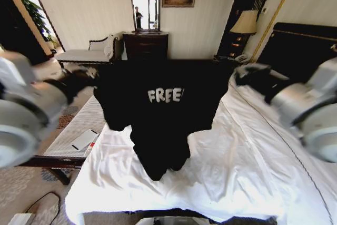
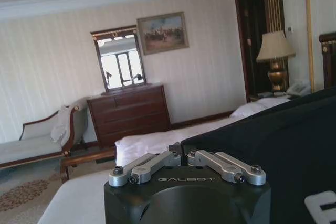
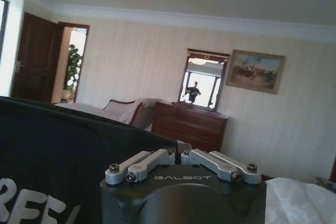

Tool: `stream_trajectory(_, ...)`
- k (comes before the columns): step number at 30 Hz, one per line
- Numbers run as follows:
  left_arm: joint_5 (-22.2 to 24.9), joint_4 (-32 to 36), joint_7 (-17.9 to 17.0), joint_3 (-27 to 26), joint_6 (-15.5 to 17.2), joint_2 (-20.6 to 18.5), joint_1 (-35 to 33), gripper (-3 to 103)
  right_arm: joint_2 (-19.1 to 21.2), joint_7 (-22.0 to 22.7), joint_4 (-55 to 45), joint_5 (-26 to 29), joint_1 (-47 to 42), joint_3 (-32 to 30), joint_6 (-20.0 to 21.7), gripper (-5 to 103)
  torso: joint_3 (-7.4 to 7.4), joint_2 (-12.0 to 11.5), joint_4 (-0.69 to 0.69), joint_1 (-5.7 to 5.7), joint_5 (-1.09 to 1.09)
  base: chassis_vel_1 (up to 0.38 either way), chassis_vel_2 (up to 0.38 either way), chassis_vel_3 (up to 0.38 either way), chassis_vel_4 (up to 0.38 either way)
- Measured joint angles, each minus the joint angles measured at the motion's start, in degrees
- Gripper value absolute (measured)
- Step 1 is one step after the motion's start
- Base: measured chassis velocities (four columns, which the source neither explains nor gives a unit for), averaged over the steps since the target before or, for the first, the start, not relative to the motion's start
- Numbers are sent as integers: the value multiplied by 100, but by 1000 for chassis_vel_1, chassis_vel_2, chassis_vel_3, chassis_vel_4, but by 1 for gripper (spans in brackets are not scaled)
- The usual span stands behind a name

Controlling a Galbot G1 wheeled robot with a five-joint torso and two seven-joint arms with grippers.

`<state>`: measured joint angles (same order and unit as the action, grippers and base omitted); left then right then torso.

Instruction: Fold the clothes on the bed.

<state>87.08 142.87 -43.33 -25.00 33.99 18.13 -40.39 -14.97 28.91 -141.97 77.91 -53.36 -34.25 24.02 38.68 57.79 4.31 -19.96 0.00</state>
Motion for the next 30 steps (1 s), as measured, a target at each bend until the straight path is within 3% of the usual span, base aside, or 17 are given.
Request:
stream_trajectory(2,-254,-2,43,252,0,92,16,0,-87,-107,114,-212,24,235,-75,0,0,0,-1,0,-1,0,0,0,0)
stream_trajectory(6,-1573,-113,351,1508,-54,624,107,0,-570,-593,842,-1121,174,1229,-418,0,1,0,0,0,3,0,0,0,0)
stream_trajectory(7,-1573,-113,351,1508,-54,624,107,0,-570,-593,842,-1121,174,1229,-418,0,1,0,0,0,3,0,0,0,0)
stream_trajectory(11,-2460,-694,668,2296,-183,1077,262,0,-916,-980,1418,-1748,331,1895,-720,0,1,0,0,0,2,0,0,0,0)
stream_trajectory(12,-2460,-694,668,2296,-183,1077,262,0,-916,-980,1418,-1748,331,1895,-720,0,1,0,0,0,2,0,0,0,0)
stream_trajectory(15,-3062,-1382,894,2755,-259,1540,406,0,-1240,-1254,2003,-2056,517,2401,-893,0,0,0,-1,0,1,0,0,0,0)
stream_trajectory(24,-3713,-2673,1447,3038,-450,2144,579,0,-1805,-1527,3304,-2444,1486,3496,-1185,0,0,-1,-1,-1,1,0,0,0,0)
stream_trajectory(27,-3866,-3408,1623,3488,-610,2433,1015,0,-2283,-1556,4054,-2482,2283,4378,-1285,0,0,-1,-4,0,-1,0,0,0,0)
stream_trajectory(28,-3866,-3408,1623,3488,-610,2433,1015,0,-2283,-1556,4054,-2482,2283,4378,-1285,0,0,-1,-4,0,-1,0,0,0,0)
stream_trajectory(30,-3890,-3858,1685,3841,-709,2709,1441,0,-2654,-1595,4593,-2551,2614,4790,-1372,0,1,-1,-3,-1,1,0,0,0,0)
